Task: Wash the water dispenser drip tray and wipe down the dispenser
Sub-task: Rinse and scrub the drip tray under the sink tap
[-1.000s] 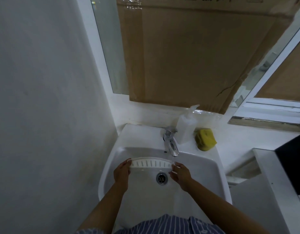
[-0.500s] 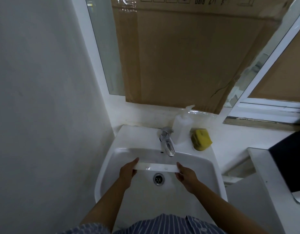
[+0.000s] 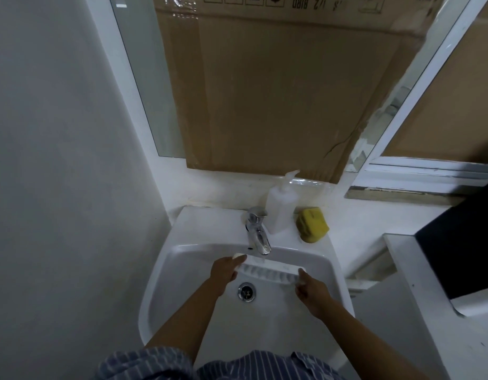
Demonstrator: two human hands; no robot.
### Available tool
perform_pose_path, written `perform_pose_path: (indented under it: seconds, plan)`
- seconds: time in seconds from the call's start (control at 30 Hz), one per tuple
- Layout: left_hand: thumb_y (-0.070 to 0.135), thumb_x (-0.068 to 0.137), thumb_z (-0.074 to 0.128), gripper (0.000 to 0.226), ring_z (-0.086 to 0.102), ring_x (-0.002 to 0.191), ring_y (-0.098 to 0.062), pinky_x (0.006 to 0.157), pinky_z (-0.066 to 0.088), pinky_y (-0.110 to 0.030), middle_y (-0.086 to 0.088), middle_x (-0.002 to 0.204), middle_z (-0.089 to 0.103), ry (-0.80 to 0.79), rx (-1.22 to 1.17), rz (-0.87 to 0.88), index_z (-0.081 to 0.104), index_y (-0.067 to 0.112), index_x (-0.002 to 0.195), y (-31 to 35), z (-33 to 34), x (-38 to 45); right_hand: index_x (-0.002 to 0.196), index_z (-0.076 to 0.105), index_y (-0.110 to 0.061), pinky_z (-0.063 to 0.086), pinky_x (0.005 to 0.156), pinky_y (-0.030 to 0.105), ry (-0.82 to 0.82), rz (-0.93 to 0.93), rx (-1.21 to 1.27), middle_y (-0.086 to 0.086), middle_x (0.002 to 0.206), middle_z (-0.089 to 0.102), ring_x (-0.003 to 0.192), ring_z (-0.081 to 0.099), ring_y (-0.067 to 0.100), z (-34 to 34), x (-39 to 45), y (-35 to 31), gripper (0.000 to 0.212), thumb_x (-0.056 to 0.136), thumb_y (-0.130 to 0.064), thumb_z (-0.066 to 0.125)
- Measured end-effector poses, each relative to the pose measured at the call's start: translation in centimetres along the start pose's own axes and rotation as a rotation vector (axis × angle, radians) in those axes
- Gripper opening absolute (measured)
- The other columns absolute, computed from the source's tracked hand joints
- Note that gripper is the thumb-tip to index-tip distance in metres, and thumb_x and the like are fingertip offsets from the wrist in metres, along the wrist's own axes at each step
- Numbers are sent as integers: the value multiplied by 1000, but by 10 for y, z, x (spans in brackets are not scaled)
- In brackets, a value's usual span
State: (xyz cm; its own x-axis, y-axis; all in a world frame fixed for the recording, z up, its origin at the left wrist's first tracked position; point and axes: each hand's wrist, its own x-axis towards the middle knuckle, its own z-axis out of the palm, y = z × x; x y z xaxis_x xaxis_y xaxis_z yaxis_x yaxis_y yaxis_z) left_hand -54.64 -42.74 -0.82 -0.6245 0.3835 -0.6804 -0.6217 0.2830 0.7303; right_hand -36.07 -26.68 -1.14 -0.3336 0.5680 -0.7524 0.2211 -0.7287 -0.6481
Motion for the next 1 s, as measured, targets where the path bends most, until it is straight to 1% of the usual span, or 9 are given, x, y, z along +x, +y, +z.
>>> perform_pose_path:
  seconds: [0.17,0.23,0.3,0.37,0.47,0.6,0.8,0.9,1.0]
  plan:
    - [42,74,80,49,42,42,-10,45,40,-17,-4,53,43,6,182,43,42,16,55,8,13,0,94,60,-1,52,66,28,55,26,23,16,86,59,70,55,21,-2,-1,-4,23,92,-23,66]
    - [48,73,78,55,45,44,-9,54,43,-19,-2,51,41,20,215,55,39,17,52,7,13,-1,96,60,-2,52,61,26,64,30,13,15,86,58,68,54,19,-2,-1,-4,24,91,-24,66]
    - [47,77,75,44,50,53,-9,67,45,-22,-2,56,45,28,263,56,48,17,58,2,9,2,93,60,-3,51,60,25,68,24,-29,14,83,57,67,53,19,-1,-3,-4,25,91,-27,67]
    - [44,82,72,29,59,70,-11,77,49,-23,-4,71,57,-12,193,41,61,17,80,-3,0,2,94,60,-3,49,60,28,69,5,-95,12,81,56,67,51,19,2,-4,-3,30,89,-31,69]
    - [44,80,74,39,66,95,-23,91,54,-35,-12,97,69,-23,17,24,66,7,88,-10,-12,-1,91,58,-7,50,67,33,58,-30,-231,12,87,57,76,53,23,10,-7,-3,37,88,-42,68]
    - [41,83,70,37,64,97,-25,83,56,-32,-14,101,66,20,-78,24,64,7,95,-16,-29,-7,91,55,-14,52,78,38,16,-66,-382,11,97,59,91,58,29,24,-13,-3,40,87,-53,63]
    - [38,83,71,34,63,94,-27,91,54,-41,-16,99,66,77,-122,-6,65,6,90,-20,-54,-12,91,56,-15,51,71,34,-49,-70,-558,10,98,60,83,58,25,41,-20,2,46,86,-61,59]
    - [32,85,71,27,62,85,-24,93,53,-41,-14,91,64,72,-126,7,65,5,86,-20,-63,-20,90,57,-14,50,69,32,-73,-67,-626,9,96,60,79,57,23,45,-21,4,46,88,-61,55]
    - [28,85,71,23,62,88,-25,91,54,-39,-15,94,64,39,-137,32,66,5,89,-20,-69,-25,96,57,-11,49,68,31,-79,-59,-683,11,99,62,77,57,22,48,-21,3,49,90,-60,53]
